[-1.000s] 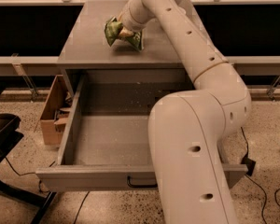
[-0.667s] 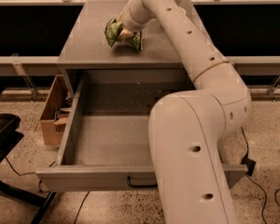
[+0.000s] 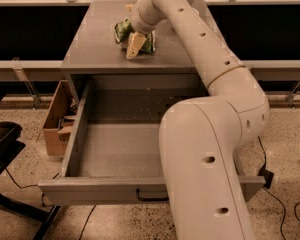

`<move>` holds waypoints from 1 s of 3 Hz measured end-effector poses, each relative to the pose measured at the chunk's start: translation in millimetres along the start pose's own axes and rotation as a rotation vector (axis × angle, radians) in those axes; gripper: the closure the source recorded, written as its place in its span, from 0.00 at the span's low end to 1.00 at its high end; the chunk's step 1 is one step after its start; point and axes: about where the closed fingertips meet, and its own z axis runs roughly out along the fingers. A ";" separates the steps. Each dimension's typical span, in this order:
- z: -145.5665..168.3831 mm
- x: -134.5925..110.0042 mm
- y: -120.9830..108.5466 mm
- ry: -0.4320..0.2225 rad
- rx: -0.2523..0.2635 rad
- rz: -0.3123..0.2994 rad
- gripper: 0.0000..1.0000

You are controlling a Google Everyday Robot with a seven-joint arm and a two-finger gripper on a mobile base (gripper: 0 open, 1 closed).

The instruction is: Pick green jalapeno chip bag from top drawer and place on counter

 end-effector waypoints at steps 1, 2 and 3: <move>-31.4 -4.5 -13.3 0.018 0.016 0.013 0.00; -96.8 -3.3 -40.1 0.054 0.104 0.064 0.00; -197.3 11.2 -69.7 0.115 0.289 0.156 0.00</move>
Offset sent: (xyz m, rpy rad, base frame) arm -0.0711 -0.0948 0.1768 0.0868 -0.1515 -0.2524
